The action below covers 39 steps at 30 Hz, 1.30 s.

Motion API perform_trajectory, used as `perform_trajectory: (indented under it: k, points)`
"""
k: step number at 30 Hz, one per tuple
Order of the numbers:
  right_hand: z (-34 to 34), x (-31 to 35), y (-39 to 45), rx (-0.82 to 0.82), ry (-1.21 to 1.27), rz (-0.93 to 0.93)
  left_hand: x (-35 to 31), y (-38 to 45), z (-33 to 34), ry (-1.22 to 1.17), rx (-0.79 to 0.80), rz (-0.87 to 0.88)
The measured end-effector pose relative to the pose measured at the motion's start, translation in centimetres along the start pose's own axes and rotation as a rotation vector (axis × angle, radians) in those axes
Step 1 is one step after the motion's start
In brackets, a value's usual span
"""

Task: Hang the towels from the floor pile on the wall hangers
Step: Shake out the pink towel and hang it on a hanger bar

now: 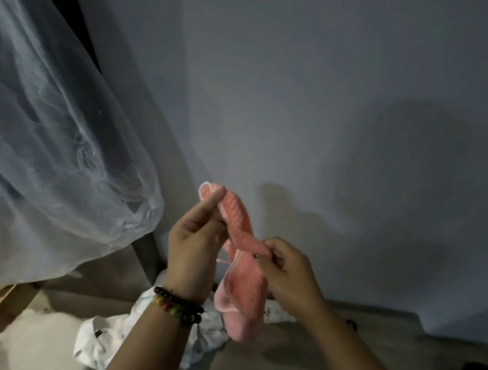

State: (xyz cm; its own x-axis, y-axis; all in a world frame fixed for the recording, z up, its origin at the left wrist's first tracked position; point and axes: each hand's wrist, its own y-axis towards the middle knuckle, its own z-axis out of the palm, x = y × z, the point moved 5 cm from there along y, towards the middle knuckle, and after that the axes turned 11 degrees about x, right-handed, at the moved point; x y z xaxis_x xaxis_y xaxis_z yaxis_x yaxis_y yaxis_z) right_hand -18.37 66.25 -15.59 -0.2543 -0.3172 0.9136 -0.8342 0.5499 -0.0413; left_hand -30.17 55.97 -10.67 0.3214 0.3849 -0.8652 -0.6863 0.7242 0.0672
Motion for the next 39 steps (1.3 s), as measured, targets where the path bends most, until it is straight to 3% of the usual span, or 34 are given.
perform_trajectory:
  k: [6, 8, 11, 15, 17, 21, 28, 33, 39]
  points:
    - [-5.4, -0.5, -3.7, -0.316, 0.025, 0.026, 0.0, -0.8, -1.4, 0.91, 0.01, 0.204]
    - [-5.8, -0.6, -5.0, -0.372, 0.049, 0.021, 0.5, -1.6, -0.7, 1.056, 0.051, 0.247]
    - [-6.2, -0.1, -7.4, -0.451, -0.002, -0.025, 1.7, -2.6, 0.7, 1.079, 0.088, 0.241]
    - [-7.6, -0.4, -10.3, -0.389, -0.455, 0.075, 3.5, -3.9, 4.2, 0.953, 0.162, 0.199]
    - [-9.0, -1.7, -11.6, -0.399, -0.561, 0.134, 4.2, -4.7, 6.8, 0.893, 0.196, 0.188]
    - [-13.7, -4.0, -16.1, -0.531, -0.427, 0.096, 6.0, -7.2, 13.2, 0.809, 0.356, 0.244]
    - [-20.8, -6.9, -25.8, -0.409, -0.163, 0.036, 12.3, -14.1, 25.7, 0.673, 0.642, 0.173]
    - [-26.9, -9.2, -31.2, -0.443, -0.035, 0.069, 15.8, -17.2, 31.6, 0.714, 0.66, 0.196]
    - [-34.0, -9.9, -35.2, -0.635, 0.016, 0.037, 19.5, -16.7, 33.2, 0.916, 0.674, 0.282]
